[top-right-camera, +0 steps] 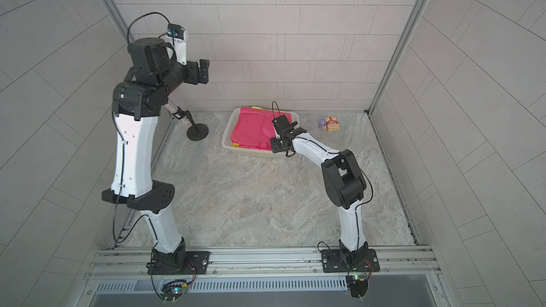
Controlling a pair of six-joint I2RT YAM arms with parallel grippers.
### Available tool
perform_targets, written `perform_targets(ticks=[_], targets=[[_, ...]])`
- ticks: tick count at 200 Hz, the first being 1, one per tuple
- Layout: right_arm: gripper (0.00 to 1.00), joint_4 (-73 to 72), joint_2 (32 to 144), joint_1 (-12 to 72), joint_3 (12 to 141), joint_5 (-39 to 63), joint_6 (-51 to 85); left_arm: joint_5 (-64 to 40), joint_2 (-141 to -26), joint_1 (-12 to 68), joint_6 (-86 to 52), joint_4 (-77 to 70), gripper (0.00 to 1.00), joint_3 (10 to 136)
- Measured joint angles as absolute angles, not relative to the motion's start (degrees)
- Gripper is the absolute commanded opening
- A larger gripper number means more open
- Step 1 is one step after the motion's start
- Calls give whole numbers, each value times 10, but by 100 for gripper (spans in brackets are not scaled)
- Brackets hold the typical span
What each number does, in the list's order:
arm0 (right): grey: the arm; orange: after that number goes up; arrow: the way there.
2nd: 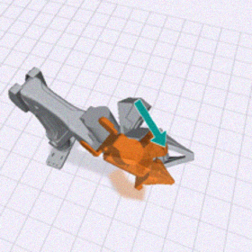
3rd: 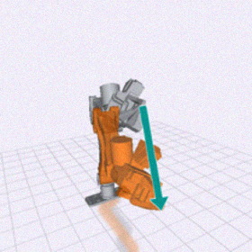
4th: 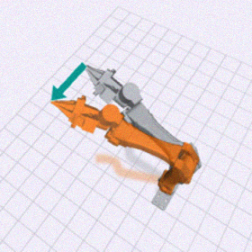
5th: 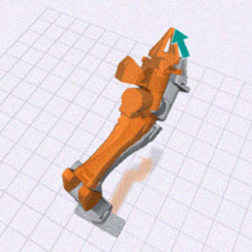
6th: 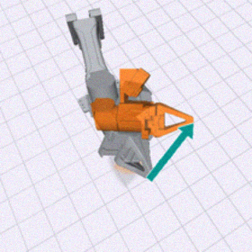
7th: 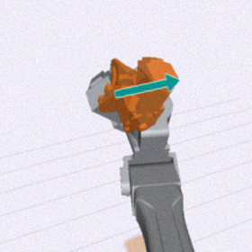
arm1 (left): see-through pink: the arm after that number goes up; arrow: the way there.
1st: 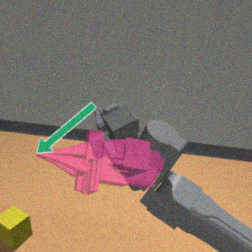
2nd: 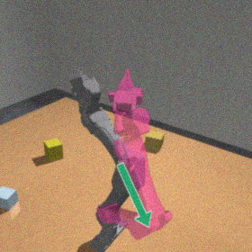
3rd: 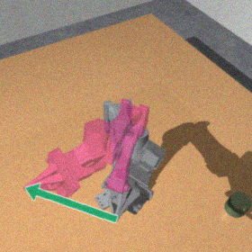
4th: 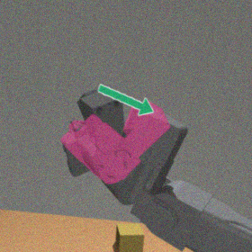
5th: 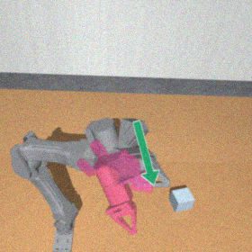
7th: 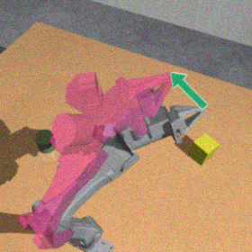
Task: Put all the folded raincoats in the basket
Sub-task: Place the raincoat in the basket, then reset both arms
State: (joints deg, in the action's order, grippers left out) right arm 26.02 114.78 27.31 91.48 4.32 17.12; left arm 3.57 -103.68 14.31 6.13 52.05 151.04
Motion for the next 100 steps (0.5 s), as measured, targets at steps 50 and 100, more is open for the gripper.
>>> perform_targets(ticks=[50,100], targets=[[72,283,1039,277,882,49,164,53,-760,146,30,364,100,1084],[100,254,792,280,787,33,159,81,-508,146,-17,266,100,704]])
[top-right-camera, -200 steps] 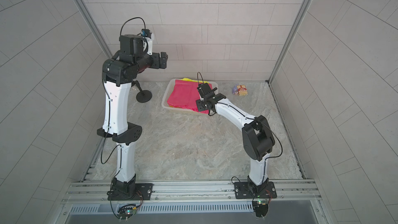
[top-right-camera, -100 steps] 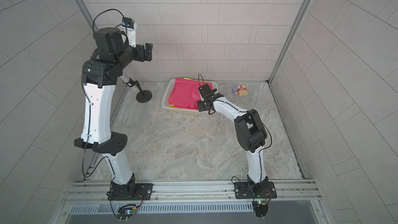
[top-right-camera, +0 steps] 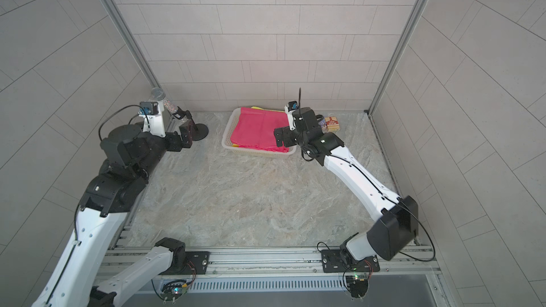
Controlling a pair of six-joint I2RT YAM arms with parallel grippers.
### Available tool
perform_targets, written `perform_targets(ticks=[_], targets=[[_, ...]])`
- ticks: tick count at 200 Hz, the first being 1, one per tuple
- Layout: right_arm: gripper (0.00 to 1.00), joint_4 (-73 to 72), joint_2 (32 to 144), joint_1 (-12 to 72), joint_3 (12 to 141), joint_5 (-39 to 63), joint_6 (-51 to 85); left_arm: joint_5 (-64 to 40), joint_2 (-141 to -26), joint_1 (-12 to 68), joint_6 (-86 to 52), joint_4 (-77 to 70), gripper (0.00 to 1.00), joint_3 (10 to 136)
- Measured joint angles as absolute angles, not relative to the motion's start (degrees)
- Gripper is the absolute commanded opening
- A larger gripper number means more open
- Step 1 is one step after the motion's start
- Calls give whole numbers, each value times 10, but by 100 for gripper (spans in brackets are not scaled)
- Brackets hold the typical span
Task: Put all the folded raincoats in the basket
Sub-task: Reset both arms
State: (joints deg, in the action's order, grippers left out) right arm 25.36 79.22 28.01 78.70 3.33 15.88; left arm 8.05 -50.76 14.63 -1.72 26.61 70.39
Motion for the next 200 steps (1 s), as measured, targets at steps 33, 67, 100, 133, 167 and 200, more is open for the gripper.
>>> perform_targets(ticks=[33,67,100,133,167,200], targets=[[100,237,728,273,685,-45,156,138,-474,146,-63,182,100,524],[100,179,675,221,512,-146,129,236,-478,146,-81,84,100,335],[100,73,620,136,372,-209,96,311,-543,145,-84,-57,100,232],[100,-87,604,70,257,-218,75,346,-659,143,-55,-235,100,183],[100,-229,667,37,215,-217,62,349,-765,139,-17,-390,100,163],[100,-355,762,4,209,-185,67,318,-862,120,9,-524,100,164]])
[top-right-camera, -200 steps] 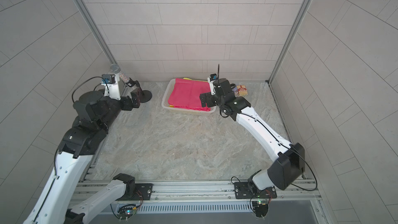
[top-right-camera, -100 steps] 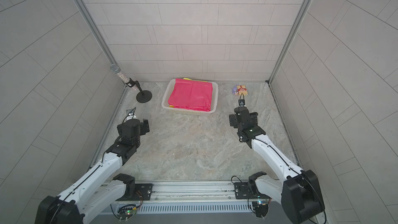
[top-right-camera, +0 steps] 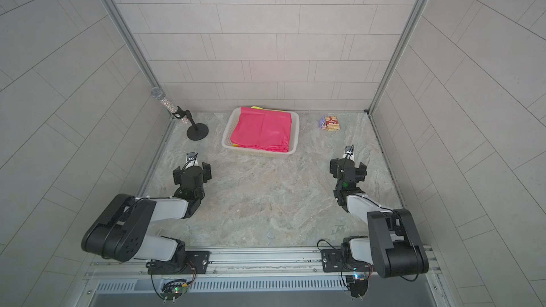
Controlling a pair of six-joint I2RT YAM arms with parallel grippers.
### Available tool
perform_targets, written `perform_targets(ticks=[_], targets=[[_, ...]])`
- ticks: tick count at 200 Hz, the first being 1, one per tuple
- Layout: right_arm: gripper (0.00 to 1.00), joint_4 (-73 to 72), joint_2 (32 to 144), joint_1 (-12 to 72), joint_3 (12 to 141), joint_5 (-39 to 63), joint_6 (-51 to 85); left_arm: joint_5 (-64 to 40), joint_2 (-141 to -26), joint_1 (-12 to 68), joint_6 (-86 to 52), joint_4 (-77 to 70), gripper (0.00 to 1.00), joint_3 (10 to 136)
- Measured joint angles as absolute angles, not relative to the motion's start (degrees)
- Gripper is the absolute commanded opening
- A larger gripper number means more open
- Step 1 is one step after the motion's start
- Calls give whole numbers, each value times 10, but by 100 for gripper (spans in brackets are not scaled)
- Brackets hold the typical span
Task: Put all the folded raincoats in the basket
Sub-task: Reset both arms
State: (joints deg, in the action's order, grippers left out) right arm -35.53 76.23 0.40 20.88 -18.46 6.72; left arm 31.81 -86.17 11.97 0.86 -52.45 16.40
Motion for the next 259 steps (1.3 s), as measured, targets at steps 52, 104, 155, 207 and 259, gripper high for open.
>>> perform_targets(ticks=[52,104,155,207,259], targets=[[100,-562,903,-4,143,-77,57,252,-900,81,8,-541,100,196],[100,-564,889,-4,198,-64,52,198,-900,56,-4,-515,100,225],[100,-554,892,-3,199,-84,58,186,-900,55,-6,-505,100,225],[100,-554,893,-1,199,-84,58,180,-900,55,-6,-505,100,225],[100,-554,893,0,200,-84,58,170,-900,55,-5,-505,100,225]])
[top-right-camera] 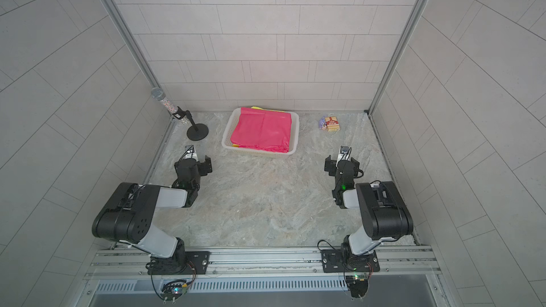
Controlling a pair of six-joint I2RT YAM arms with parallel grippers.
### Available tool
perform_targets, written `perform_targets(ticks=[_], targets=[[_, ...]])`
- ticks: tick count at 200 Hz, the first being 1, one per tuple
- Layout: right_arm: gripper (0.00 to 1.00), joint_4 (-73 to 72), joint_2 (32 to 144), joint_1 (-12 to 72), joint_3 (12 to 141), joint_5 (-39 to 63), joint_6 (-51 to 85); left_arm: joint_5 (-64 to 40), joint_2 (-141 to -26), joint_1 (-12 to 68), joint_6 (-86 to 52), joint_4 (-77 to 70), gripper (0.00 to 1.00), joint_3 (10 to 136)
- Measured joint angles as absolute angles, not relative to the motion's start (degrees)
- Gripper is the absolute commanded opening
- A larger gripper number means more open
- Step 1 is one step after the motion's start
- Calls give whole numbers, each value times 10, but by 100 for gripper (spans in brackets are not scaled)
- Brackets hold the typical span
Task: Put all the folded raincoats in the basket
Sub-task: Reset both arms
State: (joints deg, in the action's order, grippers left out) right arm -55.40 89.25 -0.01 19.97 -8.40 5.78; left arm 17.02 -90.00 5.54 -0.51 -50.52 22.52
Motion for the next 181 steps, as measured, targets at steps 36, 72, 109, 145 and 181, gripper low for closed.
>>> perform_targets(ticks=[36,72,109,145,181], targets=[[100,-547,893,0,205,-78,54,168,-900,55,-5,-505,100,225],[100,-546,893,0,208,-72,49,167,-900,55,-5,-505,100,225],[100,-544,893,0,208,-69,49,167,-900,55,-5,-505,100,225],[100,-542,893,0,208,-69,49,166,-900,55,-5,-508,100,224],[100,-589,893,-4,175,-65,55,152,-892,48,-4,-533,100,192]])
